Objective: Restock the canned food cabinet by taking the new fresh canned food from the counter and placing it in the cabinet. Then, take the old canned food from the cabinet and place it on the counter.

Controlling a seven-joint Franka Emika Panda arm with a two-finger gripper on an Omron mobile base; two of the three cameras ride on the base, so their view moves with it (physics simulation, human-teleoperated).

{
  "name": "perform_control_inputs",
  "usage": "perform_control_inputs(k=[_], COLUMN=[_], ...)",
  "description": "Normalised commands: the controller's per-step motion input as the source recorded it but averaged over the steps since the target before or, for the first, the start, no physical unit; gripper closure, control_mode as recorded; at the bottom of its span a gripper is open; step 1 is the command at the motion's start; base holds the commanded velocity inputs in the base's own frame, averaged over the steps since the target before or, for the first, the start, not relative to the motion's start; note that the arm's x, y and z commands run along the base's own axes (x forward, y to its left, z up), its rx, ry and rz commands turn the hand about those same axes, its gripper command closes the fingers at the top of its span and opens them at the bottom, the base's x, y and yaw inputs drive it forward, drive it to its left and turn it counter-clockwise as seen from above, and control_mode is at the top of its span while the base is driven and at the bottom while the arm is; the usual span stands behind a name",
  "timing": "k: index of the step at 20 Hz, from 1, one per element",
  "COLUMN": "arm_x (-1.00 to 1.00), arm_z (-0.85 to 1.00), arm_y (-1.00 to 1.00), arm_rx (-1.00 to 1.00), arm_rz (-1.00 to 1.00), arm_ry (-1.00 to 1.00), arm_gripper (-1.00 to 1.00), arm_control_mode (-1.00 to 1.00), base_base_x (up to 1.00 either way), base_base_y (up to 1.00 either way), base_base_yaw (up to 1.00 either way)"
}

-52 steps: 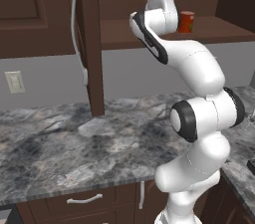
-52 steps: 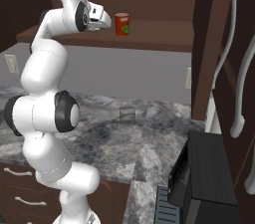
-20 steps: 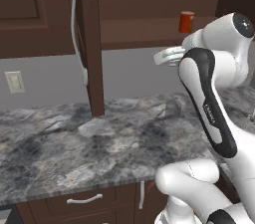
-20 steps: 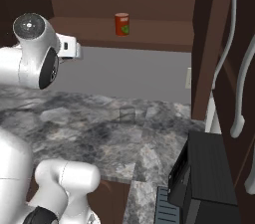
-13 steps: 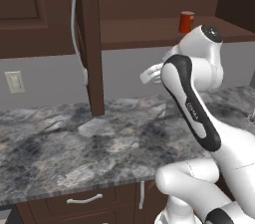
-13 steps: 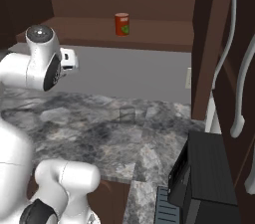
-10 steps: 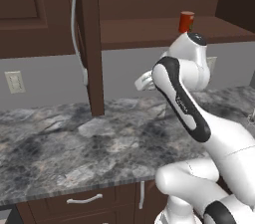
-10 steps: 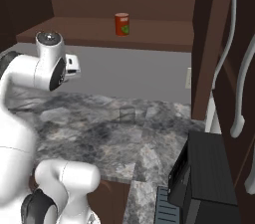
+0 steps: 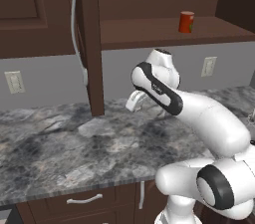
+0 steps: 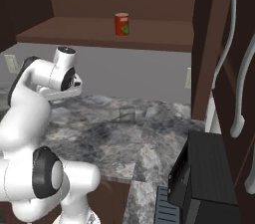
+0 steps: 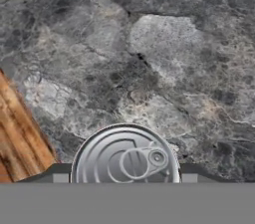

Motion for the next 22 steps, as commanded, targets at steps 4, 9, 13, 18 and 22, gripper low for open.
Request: perform_control_inputs(k=[4,9,13,18,22], arm_x=[0.07,0.02,0.36,0.32,0.11], arm_z=[-1.00,-1.00,-0.86,-0.57,-0.36], arm_y=[0.56,0.40,0.28,0.24,0.13], arm_rx=[-0.08,-0.02,0.00,0.02,0.03], arm_rz=[0.23,0.21,0.11,0.07,0.01], arm_ry=[0.00,-0.06,-0.09,0.03,0.04], arm_gripper=[1.00,1.00,1.00,1.00,1.00], arm_control_mode=[-1.00,-1.00,-1.00,-1.00,-1.00], base_base_x=[0.00,0.00,0.00,0.00,0.00], base_base_y=[0.00,0.00,0.00,0.00,0.00], base_base_yaw=[0.00,0.00,0.00,0.00,0.00])
